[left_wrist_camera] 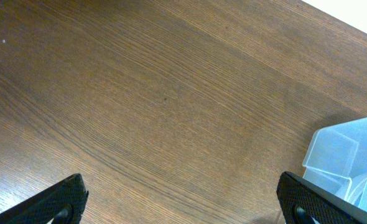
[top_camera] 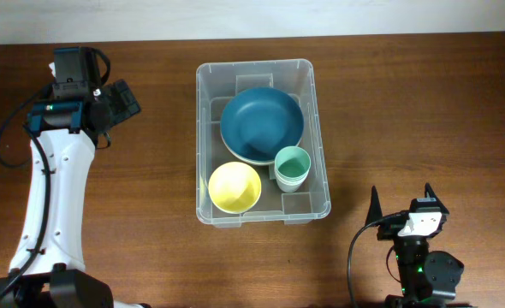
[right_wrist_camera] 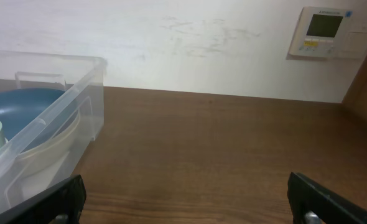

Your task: Pack container

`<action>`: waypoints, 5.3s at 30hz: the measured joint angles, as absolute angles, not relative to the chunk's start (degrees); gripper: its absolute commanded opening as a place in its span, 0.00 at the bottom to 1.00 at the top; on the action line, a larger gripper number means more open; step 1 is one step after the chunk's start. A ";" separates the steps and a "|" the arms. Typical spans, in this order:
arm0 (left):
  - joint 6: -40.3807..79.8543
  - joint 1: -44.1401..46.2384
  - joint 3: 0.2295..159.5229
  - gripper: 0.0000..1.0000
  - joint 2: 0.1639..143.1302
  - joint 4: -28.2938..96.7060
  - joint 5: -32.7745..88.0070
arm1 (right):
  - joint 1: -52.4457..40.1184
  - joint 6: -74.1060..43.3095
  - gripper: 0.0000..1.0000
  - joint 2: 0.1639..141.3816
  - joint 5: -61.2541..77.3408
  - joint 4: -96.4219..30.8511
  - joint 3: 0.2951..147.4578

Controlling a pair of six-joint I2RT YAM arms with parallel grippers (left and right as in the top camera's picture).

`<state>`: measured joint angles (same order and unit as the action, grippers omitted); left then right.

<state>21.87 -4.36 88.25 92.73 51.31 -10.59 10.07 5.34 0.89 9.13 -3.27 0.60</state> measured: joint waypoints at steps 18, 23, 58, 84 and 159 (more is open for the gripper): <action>21.87 -4.36 88.25 0.99 92.73 52.80 -10.57 | 10.07 5.43 0.99 0.89 9.10 -3.27 0.60; 21.87 -4.36 88.23 0.99 92.42 55.55 -10.59 | 10.07 5.61 0.99 0.89 9.10 -3.29 0.60; 21.65 -4.36 66.57 0.99 18.39 64.69 -18.26 | 10.07 5.82 0.99 0.80 8.91 -3.38 0.60; 21.61 -4.25 5.43 0.99 7.60 -8.62 -9.47 | 10.07 6.02 0.99 0.80 8.91 -3.38 0.60; -4.95 -4.25 0.86 1.00 7.60 4.54 1.54 | 10.07 6.00 0.99 0.80 8.91 -3.38 0.60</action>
